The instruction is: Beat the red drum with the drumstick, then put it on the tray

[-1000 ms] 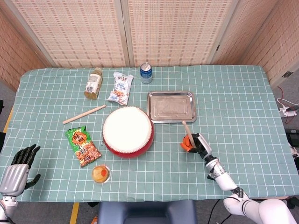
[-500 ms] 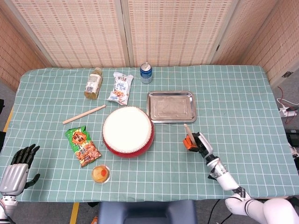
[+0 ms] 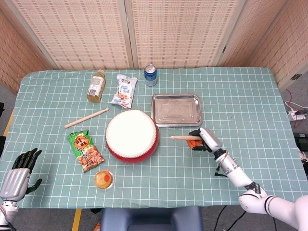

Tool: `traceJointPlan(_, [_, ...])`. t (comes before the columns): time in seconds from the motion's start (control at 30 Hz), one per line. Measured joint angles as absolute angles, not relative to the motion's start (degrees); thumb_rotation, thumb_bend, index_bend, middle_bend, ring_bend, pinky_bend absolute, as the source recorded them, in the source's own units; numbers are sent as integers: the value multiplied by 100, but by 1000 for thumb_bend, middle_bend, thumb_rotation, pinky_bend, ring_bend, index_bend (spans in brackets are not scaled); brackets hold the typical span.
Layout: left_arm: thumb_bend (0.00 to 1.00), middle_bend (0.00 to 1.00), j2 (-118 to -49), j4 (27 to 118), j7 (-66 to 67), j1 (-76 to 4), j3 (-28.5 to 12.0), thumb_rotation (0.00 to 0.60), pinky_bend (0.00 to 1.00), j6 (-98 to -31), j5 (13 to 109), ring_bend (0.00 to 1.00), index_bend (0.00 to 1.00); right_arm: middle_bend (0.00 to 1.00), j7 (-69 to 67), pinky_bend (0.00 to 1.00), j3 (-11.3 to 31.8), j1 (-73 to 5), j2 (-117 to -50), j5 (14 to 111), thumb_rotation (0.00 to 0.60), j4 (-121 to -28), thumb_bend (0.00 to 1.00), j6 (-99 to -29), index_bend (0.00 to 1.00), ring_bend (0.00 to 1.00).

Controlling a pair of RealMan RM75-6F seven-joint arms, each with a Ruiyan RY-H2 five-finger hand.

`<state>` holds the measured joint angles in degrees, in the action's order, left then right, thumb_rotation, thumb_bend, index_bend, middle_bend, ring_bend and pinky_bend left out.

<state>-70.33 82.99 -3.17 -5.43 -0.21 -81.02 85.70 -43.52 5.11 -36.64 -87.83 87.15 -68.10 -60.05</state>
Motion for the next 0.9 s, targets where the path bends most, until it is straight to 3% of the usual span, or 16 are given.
traceJointPlan(0.2, [244,0,-7034,8283,-354,-514,-5,600,18,-8145,8580,0,16,930,-1832,1000,895,-4192,-8364,8127,600,-7482,755,-5354,866,1000])
traceJointPlan(0.5, [243,0,-7021,8273,-403,-447,27,600,18,-8232,8601,0,16,930,1667,1000,1362,-5203,-8377,6608,600,-7846,756,-4693,866,1000])
traceJointPlan(0.67, [244,0,-7021,8255,-428,-428,36,600,18,-8244,8596,0,16,930,2843,1000,1448,-5697,-8677,5917,600,-7741,756,-4690,866,1000])
traceJointPlan(0.9, [246,0,-7031,8233,-460,-427,40,600,18,-8232,8604,0,15,930,3630,1000,1345,-5980,-9113,5788,600,-7379,756,-4912,868,1000])
